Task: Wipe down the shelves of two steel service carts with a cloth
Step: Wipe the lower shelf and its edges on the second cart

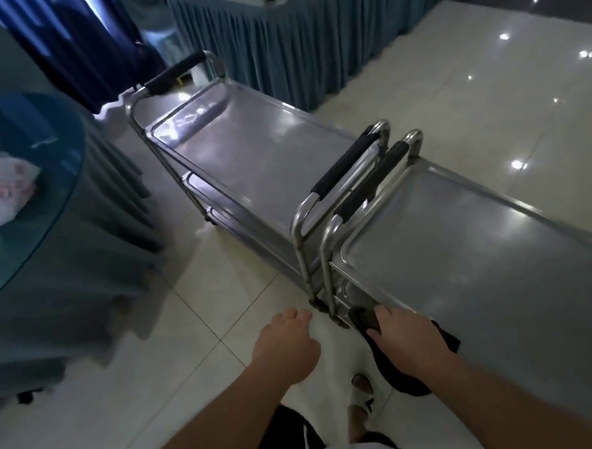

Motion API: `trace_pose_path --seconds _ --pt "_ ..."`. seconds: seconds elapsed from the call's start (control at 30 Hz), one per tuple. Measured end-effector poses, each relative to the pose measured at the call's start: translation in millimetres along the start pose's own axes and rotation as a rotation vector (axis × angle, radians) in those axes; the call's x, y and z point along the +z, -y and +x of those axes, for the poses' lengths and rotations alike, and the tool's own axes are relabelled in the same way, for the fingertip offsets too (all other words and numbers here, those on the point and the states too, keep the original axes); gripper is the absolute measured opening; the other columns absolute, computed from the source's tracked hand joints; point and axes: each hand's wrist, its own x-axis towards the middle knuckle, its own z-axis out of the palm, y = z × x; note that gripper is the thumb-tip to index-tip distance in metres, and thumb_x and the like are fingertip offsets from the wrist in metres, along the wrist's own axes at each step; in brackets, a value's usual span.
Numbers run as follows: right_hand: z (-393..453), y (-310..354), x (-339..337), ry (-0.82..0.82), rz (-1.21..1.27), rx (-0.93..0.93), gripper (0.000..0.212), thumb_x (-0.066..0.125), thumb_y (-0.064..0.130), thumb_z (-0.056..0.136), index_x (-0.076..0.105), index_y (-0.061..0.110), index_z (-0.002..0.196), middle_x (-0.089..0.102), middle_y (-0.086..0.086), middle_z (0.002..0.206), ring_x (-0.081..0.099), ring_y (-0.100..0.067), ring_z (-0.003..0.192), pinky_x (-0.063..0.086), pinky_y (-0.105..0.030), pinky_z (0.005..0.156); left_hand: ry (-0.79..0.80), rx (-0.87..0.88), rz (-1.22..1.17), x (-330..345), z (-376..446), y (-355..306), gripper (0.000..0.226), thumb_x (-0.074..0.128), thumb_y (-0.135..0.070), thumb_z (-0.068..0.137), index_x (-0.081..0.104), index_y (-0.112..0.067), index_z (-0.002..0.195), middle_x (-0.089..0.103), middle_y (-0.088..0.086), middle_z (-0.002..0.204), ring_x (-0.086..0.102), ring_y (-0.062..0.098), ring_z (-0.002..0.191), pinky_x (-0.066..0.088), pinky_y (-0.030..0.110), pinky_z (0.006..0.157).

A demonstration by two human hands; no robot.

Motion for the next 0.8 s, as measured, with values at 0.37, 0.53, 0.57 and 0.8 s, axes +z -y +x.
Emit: trace_pose_path --seconds 0.37,0.53,0.57,0.8 --pt "16.1 45.7 34.1 0.056 0.117 0.374 0.047 0.037 0.058 0.108 0.046 0.024 0.139 0.064 -0.001 0.129 0.063 -0.025 0.116 0.049 -0.040 0.091 0.151 0.290 0.161 -24.5 103.8 54.0 0.054 0.050 -0.039 0.100 0.044 -0.025 0.153 0.051 0.000 0.150 0.048 0.024 0.135 0.043 0.040 0.109" --pt "12.5 91.2 60.3 0.102 0.233 0.546 0.040 0.036 0.055 0.109 0.049 0.022 0.128 0.064 -0.001 0.122 0.062 -0.024 0.107 0.050 -0.039 0.087 0.216 0.435 0.252 -20.0 140.8 75.9 0.059 0.052 -0.038 0.101 0.040 -0.026 0.158 0.047 0.000 0.156 0.045 0.024 0.141 0.041 0.042 0.115" --pt "13.3 99.5 65.5 0.101 0.238 0.552 0.040 0.036 0.055 0.109 0.049 0.022 0.128 0.064 -0.002 0.121 0.062 -0.024 0.105 0.050 -0.039 0.085 0.227 0.459 0.288 -17.4 146.3 78.6 0.059 0.052 -0.038 0.101 0.040 -0.026 0.158 0.048 0.001 0.155 0.046 0.025 0.140 0.042 0.042 0.114" --pt "22.5 113.5 84.6 0.043 0.261 0.535 0.043 0.037 0.052 0.109 0.047 0.020 0.135 0.062 -0.005 0.124 0.061 -0.028 0.108 0.047 -0.043 0.092 0.259 0.530 0.455 12.7 173.5 72.4 0.054 0.052 -0.039 0.101 0.043 -0.023 0.152 0.050 0.004 0.149 0.049 0.028 0.133 0.047 0.044 0.108"
